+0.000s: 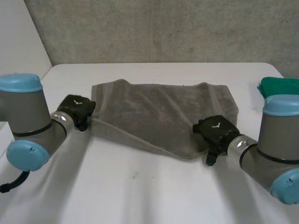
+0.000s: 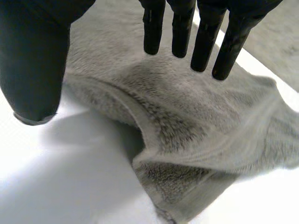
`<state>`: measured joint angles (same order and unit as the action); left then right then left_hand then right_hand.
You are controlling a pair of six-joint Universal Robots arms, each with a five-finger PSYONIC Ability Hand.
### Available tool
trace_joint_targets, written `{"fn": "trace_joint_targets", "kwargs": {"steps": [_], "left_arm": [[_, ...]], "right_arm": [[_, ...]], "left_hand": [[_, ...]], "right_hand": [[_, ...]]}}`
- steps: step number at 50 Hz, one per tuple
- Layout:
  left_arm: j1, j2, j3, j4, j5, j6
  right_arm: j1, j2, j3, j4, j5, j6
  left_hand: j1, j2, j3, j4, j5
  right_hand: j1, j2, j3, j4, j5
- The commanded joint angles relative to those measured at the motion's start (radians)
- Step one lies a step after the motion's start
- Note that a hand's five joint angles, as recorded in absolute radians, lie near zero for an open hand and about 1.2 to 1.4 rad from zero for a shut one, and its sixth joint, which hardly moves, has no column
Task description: Fold the laundry.
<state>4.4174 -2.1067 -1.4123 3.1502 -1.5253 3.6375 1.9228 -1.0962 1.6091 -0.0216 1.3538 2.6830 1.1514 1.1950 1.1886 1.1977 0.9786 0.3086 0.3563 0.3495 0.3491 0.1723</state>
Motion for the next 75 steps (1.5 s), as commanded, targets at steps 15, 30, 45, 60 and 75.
{"fn": "trace_joint_targets", "kwargs": {"steps": [15, 30, 45, 60, 75], "left_arm": [[0.000, 0.155, -0.071, 0.040, -0.001, -0.059], [0.076, 0.175, -0.071, 0.166, -0.093, -0.057], [0.050, 0.178, -0.128, 0.174, -0.099, -0.059], [0.050, 0.172, -0.131, 0.178, -0.099, -0.059], [0.047, 0.165, -0.137, 0.180, -0.099, -0.059]], "right_arm": [[-0.327, -0.185, 0.285, -0.092, -0.097, 0.529], [-0.317, -0.150, 0.267, -0.113, -0.099, 0.538], [-0.090, -0.073, 0.190, -0.164, -0.062, 0.450], [-0.061, -0.039, 0.184, -0.176, 0.039, 0.233], [-0.061, 0.028, 0.147, -0.209, 0.045, 0.201]], "left_hand": [[0.245, 0.201, 0.208, 0.199, 0.243], [0.245, 0.201, 0.208, 0.199, 0.243], [0.245, 0.201, 0.208, 0.199, 0.243], [0.245, 0.201, 0.208, 0.199, 0.243], [0.245, 0.201, 0.208, 0.199, 0.243]], "right_hand": [[0.172, 0.125, 0.132, 0.132, 0.134], [0.193, 0.146, 0.152, 0.153, 0.155], [0.193, 0.145, 0.152, 0.153, 0.155], [0.416, 0.369, 0.375, 0.376, 0.378], [0.516, 0.468, 0.475, 0.476, 0.478]]}}
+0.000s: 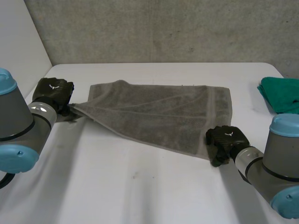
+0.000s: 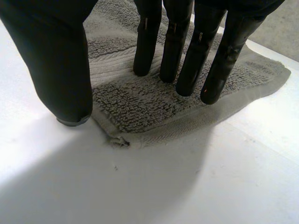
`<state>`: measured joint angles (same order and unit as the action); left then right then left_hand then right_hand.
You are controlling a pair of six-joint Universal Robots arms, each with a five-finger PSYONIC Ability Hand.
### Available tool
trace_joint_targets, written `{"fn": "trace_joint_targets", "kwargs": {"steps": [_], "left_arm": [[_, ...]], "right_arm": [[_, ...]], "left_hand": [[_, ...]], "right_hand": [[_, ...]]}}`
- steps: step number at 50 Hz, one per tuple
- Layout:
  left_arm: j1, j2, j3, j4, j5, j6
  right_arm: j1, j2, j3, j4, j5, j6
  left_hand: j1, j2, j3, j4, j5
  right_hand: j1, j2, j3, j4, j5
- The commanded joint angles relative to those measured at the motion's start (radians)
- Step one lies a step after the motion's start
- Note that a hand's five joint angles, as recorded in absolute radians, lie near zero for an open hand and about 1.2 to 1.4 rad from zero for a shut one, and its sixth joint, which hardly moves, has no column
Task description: Fold the laundry.
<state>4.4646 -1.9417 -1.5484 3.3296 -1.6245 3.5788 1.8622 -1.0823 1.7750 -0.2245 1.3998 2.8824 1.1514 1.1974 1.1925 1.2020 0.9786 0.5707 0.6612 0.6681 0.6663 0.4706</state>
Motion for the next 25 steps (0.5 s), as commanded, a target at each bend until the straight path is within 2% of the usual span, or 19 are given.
{"fn": "trace_joint_targets", "kwargs": {"steps": [1, 25], "left_arm": [[-0.001, 0.000, -0.001, 0.001, 0.000, 0.000], [0.001, -0.002, -0.002, 0.001, 0.000, 0.000]], "right_arm": [[0.000, 0.019, -0.026, -0.006, -0.002, 0.001], [0.002, 0.127, -0.160, -0.003, 0.002, -0.038]], "left_hand": [[0.245, 0.199, 0.204, 0.194, 0.243], [0.245, 0.199, 0.204, 0.194, 0.243]], "right_hand": [[0.280, 0.190, 0.183, 0.185, 0.206], [0.366, 0.275, 0.268, 0.270, 0.291]]}}
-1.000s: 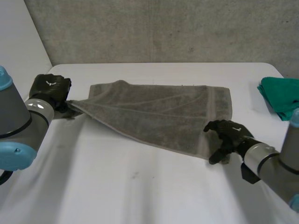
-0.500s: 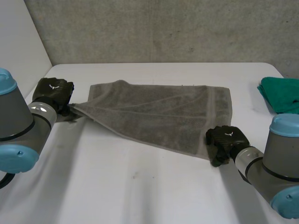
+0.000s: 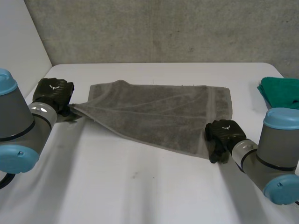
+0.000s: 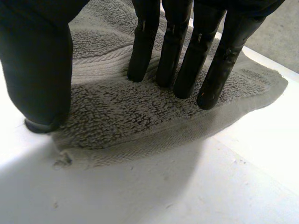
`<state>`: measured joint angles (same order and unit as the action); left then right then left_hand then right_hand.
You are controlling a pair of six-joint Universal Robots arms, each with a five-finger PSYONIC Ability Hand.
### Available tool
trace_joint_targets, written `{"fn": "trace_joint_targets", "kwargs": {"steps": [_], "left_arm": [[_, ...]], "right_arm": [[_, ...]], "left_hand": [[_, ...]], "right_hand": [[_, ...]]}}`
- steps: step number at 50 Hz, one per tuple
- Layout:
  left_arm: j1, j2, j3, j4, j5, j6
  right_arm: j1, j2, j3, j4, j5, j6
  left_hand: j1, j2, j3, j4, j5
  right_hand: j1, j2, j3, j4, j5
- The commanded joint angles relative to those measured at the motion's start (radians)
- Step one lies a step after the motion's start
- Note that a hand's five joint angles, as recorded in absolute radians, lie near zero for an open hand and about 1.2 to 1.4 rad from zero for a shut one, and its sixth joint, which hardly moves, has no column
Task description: Fold the laundry.
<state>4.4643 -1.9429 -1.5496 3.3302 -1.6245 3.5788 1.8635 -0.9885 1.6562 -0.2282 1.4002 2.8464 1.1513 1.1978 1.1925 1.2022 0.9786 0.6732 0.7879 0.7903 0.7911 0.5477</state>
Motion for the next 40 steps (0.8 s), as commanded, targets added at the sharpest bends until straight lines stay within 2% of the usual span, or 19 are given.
{"fn": "trace_joint_targets", "kwargs": {"steps": [1, 26, 28, 33, 40], "left_arm": [[0.001, -0.001, 0.000, 0.000, 0.000, 0.000], [0.000, -0.001, -0.003, 0.000, 0.000, 0.000], [0.000, -0.001, -0.006, 0.000, 0.000, -0.002], [0.000, 0.001, -0.007, 0.000, 0.000, 0.000], [0.000, 0.005, -0.009, 0.000, 0.000, 0.000]], "right_arm": [[0.000, 0.036, -0.046, 0.001, 0.003, -0.002], [-0.001, 0.114, -0.173, 0.009, 0.013, -0.027], [-0.001, 0.116, -0.174, 0.013, 0.014, -0.039], [-0.004, 0.106, -0.173, 0.020, 0.016, -0.087], [-0.010, 0.044, -0.171, 0.107, -0.001, -0.096]], "left_hand": [[0.245, 0.198, 0.204, 0.194, 0.243], [0.245, 0.198, 0.204, 0.194, 0.243], [0.245, 0.198, 0.204, 0.194, 0.243], [0.245, 0.198, 0.204, 0.194, 0.243], [0.245, 0.198, 0.204, 0.194, 0.243]], "right_hand": [[0.269, 0.154, 0.152, 0.151, 0.220], [0.290, 0.175, 0.172, 0.172, 0.241], [0.327, 0.213, 0.210, 0.210, 0.278], [0.722, 0.608, 0.605, 0.604, 0.673], [0.723, 0.608, 0.606, 0.605, 0.674]]}}
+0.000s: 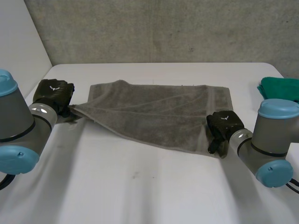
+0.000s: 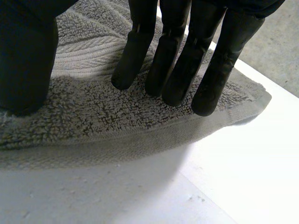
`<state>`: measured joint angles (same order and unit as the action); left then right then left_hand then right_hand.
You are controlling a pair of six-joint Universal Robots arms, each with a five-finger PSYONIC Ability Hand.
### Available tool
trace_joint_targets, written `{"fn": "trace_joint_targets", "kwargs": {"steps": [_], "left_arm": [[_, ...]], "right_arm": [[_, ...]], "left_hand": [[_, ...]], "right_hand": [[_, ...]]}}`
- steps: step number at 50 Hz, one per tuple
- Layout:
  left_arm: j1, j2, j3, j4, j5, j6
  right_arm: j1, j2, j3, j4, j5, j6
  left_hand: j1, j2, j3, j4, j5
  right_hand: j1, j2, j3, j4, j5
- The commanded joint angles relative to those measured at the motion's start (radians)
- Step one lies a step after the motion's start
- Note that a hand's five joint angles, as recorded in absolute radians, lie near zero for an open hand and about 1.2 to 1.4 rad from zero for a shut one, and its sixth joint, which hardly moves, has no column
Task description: Fold the laundry.
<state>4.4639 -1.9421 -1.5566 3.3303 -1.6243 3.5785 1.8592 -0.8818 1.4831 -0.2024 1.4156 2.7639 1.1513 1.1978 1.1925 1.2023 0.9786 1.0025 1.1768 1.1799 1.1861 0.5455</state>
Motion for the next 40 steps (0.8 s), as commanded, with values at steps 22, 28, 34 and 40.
{"fn": "trace_joint_targets", "kwargs": {"steps": [22, 28, 34, 40], "left_arm": [[-0.012, 0.025, -0.022, 0.000, 0.000, -0.001], [-0.014, 0.023, -0.022, 0.000, 0.000, -0.001], [-0.014, 0.020, -0.022, 0.000, 0.001, -0.001], [-0.014, 0.019, -0.023, 0.000, 0.001, 0.000]], "right_arm": [[-0.032, -0.313, 0.261, 0.081, -0.055, 0.011], [-0.034, -0.276, 0.295, 0.049, -0.055, 0.010], [-0.035, -0.237, 0.283, -0.006, -0.056, 0.011], [-0.034, -0.200, 0.269, -0.018, -0.055, -0.001]], "left_hand": [[0.245, 0.198, 0.204, 0.194, 0.243], [0.245, 0.198, 0.204, 0.194, 0.243], [0.245, 0.198, 0.204, 0.194, 0.243], [0.245, 0.198, 0.204, 0.194, 0.243]], "right_hand": [[-0.589, -0.763, -0.766, -0.772, -0.306], [-0.559, -0.734, -0.737, -0.743, -0.277], [-0.457, -0.631, -0.634, -0.640, -0.174], [-0.410, -0.584, -0.587, -0.593, -0.127]]}}
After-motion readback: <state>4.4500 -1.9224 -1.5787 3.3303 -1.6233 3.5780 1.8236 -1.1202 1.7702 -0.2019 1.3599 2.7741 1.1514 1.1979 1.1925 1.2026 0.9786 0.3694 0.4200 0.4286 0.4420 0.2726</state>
